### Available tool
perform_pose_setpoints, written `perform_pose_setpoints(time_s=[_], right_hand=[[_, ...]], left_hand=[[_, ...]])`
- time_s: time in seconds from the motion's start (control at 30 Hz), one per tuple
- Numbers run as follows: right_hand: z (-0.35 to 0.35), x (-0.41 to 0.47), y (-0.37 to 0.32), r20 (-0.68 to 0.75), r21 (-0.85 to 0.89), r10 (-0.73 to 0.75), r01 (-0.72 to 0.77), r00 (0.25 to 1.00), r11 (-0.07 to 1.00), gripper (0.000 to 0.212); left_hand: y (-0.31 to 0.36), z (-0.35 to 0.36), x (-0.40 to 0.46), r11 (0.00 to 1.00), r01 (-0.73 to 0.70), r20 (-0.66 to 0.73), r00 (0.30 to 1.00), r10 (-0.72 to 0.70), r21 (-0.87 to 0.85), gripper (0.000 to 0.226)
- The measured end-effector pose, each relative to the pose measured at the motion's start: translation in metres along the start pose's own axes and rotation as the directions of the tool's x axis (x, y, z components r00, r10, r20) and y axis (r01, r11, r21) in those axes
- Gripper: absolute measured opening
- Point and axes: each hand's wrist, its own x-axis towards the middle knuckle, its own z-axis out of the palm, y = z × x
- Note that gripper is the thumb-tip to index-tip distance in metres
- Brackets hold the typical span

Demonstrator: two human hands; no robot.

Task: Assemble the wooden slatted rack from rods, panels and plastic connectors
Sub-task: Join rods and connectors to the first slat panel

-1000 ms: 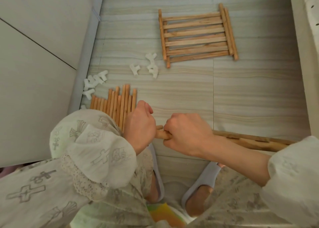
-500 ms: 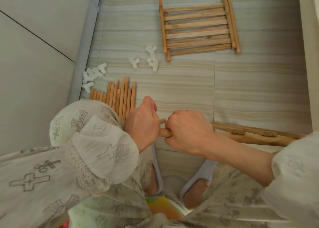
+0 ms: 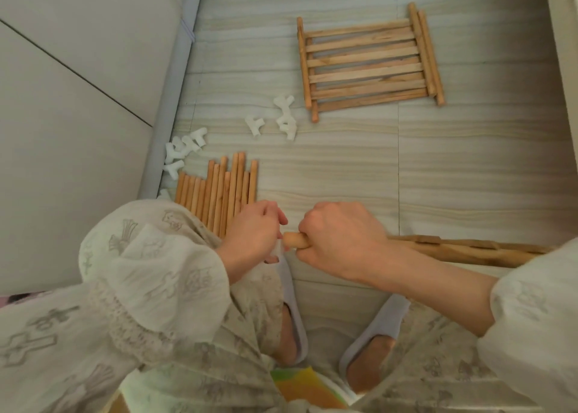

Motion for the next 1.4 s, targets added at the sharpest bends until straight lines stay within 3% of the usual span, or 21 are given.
perform_pose_setpoints(time_s=[0.17,0.33,0.63,0.8,0.97,1.1,1.2,1.27,1.4], right_hand=[[0.003,0.0,-0.003,0.016,-0.013,0.007,-0.007,1.0,1.0,0.035],[0.004,0.0,-0.005,0.041,0.013,0.014,-0.014,0.999,1.0,0.034],[0.003,-0.003,-0.004,0.074,0.008,0.038,-0.039,0.997,0.999,0.014],[0.004,-0.003,-0.005,0.079,0.03,0.033,-0.036,0.996,0.999,0.018],[0.0,0.001,0.002,0.087,0.03,0.049,-0.052,0.995,0.998,0.037],[-0.008,0.013,0.01,0.043,0.027,0.061,-0.063,0.997,0.998,0.033],[-0.019,0.026,0.022,0.03,0.057,0.098,-0.099,0.995,0.993,0.029],[-0.022,0.035,0.03,-0.013,0.053,0.107,-0.106,0.994,0.993,0.029],[-0.019,0.038,0.035,-0.043,0.03,0.108,-0.107,0.993,0.994,0.026]], left_hand=[[-0.005,0.003,0.005,0.991,-0.072,-0.19,0.977,0.093,0.117,0.038],[-0.009,0.007,0.01,0.96,-0.151,-0.255,0.944,0.211,0.235,0.039],[-0.013,0.013,0.01,0.892,-0.274,-0.224,0.902,0.368,0.36,0.039],[-0.013,0.014,0.006,0.87,-0.318,-0.205,0.888,0.413,0.376,0.037],[-0.008,0.013,0.014,0.872,-0.301,-0.208,0.893,0.4,0.386,0.033],[0.004,0.009,0.026,0.925,-0.244,-0.229,0.921,0.315,0.293,0.034],[0.014,0.007,0.04,0.989,-0.141,-0.208,0.969,0.131,-0.037,0.033],[0.023,0.005,0.043,0.963,-0.068,-0.154,0.988,0.028,-0.261,0.03],[0.028,0.002,0.05,0.941,-0.067,-0.048,0.997,0.054,-0.331,0.027]])
